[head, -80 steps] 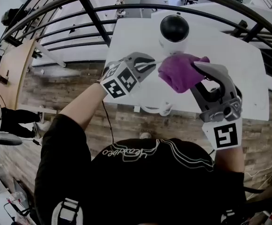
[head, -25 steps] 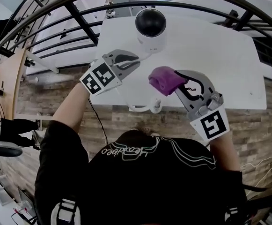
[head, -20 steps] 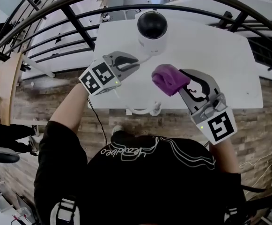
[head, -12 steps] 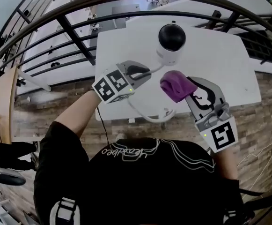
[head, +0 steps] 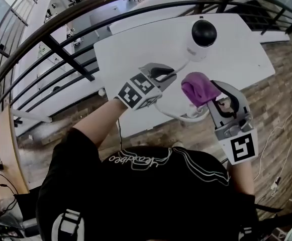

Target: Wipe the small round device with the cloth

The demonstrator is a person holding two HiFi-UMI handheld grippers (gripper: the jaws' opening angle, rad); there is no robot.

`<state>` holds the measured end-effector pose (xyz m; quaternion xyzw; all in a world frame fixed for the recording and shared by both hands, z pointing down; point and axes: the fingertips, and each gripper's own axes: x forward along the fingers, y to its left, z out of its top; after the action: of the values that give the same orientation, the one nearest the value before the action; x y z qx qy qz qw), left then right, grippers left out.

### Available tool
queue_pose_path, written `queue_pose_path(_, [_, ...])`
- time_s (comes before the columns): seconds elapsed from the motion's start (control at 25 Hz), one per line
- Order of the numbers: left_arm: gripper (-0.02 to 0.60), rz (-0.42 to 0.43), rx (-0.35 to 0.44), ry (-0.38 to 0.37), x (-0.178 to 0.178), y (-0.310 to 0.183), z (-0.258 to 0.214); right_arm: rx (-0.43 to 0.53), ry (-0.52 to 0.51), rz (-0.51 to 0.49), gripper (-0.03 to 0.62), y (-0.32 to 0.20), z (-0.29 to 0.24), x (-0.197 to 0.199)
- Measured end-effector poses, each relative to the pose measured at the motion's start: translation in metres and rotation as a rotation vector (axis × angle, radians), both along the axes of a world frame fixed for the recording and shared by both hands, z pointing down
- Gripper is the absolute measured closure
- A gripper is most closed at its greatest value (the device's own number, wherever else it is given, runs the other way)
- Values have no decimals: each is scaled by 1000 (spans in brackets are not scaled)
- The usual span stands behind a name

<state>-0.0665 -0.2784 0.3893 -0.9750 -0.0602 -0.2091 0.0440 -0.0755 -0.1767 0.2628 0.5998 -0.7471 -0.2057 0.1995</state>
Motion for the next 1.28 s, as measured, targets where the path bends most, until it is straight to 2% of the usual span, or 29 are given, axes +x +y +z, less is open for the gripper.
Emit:
queue_pose_path(0.2, [533, 27, -60, 10, -1, 5, 0, 9, 22, 65, 522, 10, 0, -2])
queue_pose_path(0.44, [534, 51, -61, 1, 2, 2, -4, 32, 27, 134, 522, 5, -5, 8])
queue_pose_path(0.64, [531, 87, -78, -12, 2, -5, -2, 68, 58, 232, 522, -8, -26, 5])
queue_pose_path(0.88, [523, 171, -131, 2, 3, -7, -5, 114, 111, 397, 522, -29, -48, -7])
queue_pose_path(1.28, [508, 320, -181, 13, -4, -11, -9, 185, 389, 640, 522, -74, -98, -35])
